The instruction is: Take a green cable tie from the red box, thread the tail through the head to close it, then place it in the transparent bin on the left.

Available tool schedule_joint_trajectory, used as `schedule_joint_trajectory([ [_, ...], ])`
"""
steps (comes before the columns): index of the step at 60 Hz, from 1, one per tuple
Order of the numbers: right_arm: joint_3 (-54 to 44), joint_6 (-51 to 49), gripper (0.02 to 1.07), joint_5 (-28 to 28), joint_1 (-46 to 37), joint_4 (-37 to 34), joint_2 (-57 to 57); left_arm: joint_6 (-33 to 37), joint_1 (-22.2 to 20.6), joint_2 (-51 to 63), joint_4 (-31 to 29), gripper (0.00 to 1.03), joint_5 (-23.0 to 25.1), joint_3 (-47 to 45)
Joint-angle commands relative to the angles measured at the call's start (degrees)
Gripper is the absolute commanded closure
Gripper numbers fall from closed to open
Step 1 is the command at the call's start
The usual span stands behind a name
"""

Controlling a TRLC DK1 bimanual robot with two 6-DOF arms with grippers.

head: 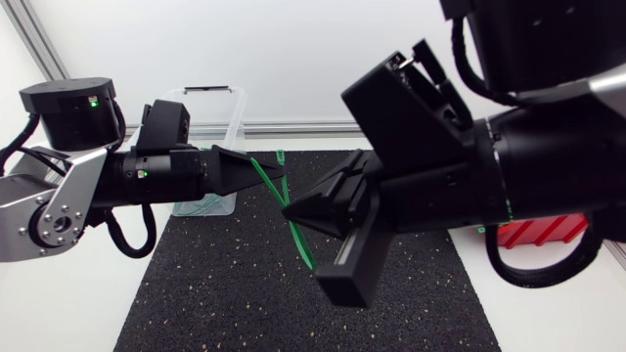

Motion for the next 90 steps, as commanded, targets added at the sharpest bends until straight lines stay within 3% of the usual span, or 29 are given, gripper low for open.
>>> schedule_joint_trajectory([
  [1, 2.06, 3.67, 1.02, -0.27, -0.93, -1.92, 0.39, -1.60, -0.32, 1.09, 1.90, 1.00, -0.42, -1.84],
  [12, 4.52, 8.33, 1.02, -6.60, -4.62, -5.78, 2.50, -1.78, -0.40, 1.79, 4.54, 1.00, -1.21, -2.72],
  [19, 7.86, 10.27, 1.02, -14.25, -8.31, -10.62, 5.31, -1.78, -0.93, 2.50, 4.89, 1.00, -1.38, -2.63],
  [40, 11.90, 14.84, 1.02, -23.21, -13.23, -19.67, 10.06, -0.55, -1.63, 3.02, 8.76, 1.00, -1.82, -3.95],
  [65, 14.01, 21.52, 1.02, -25.32, -14.03, -22.22, 10.41, -3.01, -3.39, 2.32, 16.41, 1.00, -3.23, -8.87],
  [73, 14.36, 23.01, 1.02, -27.26, -14.20, -22.57, 10.41, -3.63, -3.66, 2.50, 16.49, 1.00, -3.49, -8.60],
  [82, 13.92, 25.82, 1.02, -33.50, -16.66, -24.06, 11.64, -3.63, -3.83, 2.94, 16.85, 1.00, -3.75, -8.60],
  [90, 14.10, 29.86, 1.02, -33.50, -16.66, -24.06, 11.46, -3.63, -3.92, 3.20, 17.20, 1.00, -3.84, -8.43],
])
